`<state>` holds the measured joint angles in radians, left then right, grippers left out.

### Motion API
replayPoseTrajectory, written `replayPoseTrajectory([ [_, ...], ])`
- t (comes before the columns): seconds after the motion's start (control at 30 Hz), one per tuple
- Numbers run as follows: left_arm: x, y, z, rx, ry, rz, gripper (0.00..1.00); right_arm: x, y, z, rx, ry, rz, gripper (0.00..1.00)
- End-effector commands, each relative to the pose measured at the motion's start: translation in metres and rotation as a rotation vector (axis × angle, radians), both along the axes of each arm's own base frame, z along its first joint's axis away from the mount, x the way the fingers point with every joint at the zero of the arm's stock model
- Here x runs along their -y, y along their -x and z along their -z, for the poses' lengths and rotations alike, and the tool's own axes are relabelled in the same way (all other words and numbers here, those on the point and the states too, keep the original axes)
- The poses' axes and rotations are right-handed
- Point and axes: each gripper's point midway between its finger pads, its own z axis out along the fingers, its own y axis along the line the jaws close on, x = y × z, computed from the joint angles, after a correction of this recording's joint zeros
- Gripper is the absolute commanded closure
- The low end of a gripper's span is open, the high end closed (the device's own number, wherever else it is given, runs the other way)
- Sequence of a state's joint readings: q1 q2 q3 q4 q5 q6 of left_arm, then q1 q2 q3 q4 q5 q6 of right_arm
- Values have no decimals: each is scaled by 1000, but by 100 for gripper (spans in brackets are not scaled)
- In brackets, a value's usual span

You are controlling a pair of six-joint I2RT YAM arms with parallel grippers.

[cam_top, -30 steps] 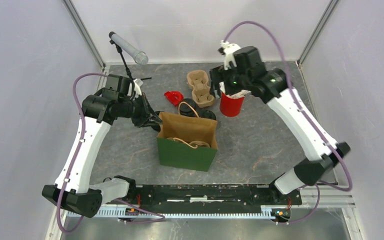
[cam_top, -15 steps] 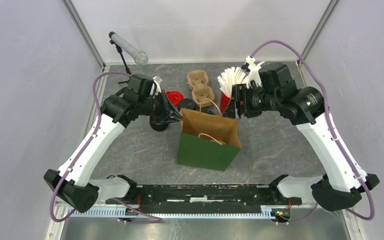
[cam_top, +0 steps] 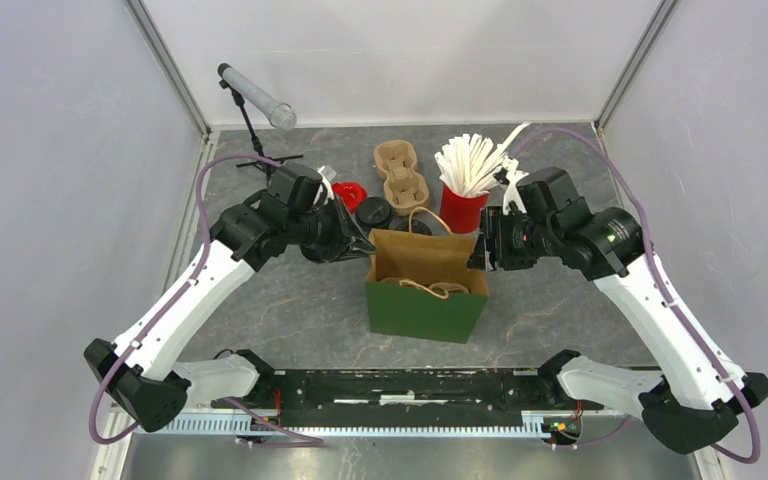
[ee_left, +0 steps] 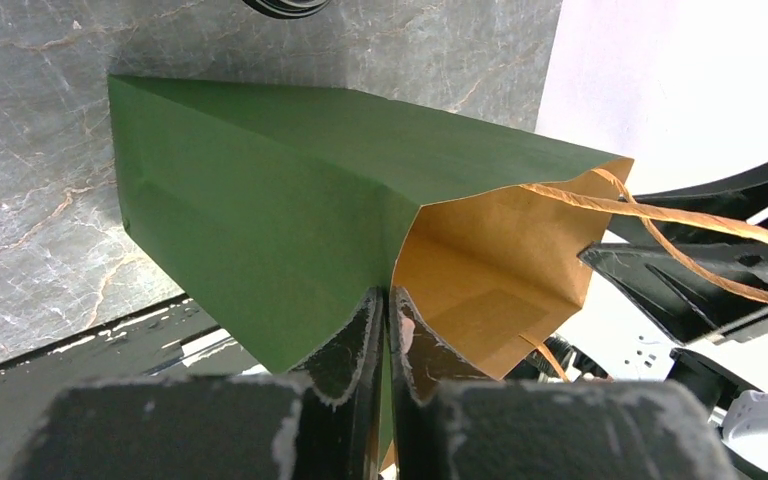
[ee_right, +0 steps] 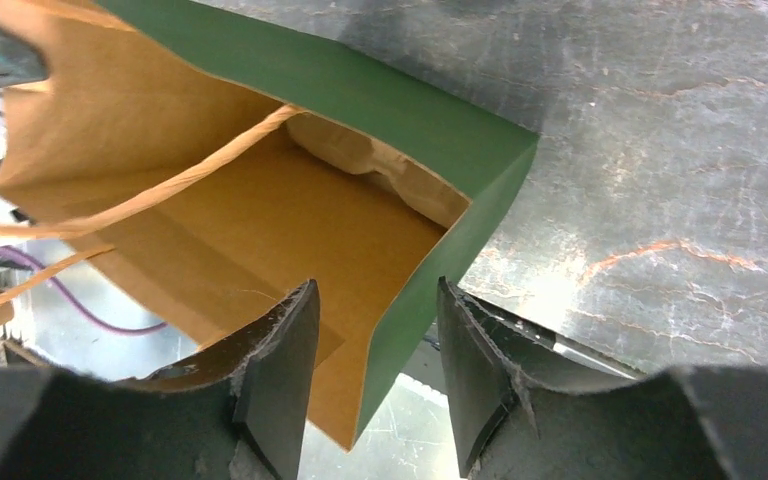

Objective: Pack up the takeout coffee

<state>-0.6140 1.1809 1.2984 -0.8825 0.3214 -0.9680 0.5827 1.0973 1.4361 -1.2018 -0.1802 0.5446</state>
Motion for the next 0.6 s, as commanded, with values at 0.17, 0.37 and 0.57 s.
replayPoseTrajectory([
  [0.17, -2, -9, -34, 142, -12, 25, 65, 21, -26, 23, 89, 155, 56, 81],
  [0.37, -45, -23, -49, 315, -315, 83, 9, 31, -33, 8, 121, 215, 73, 100],
  [0.57, -70, -65, -41, 354, -549, 90, 0, 34, -21, 11, 113, 204, 46, 100],
])
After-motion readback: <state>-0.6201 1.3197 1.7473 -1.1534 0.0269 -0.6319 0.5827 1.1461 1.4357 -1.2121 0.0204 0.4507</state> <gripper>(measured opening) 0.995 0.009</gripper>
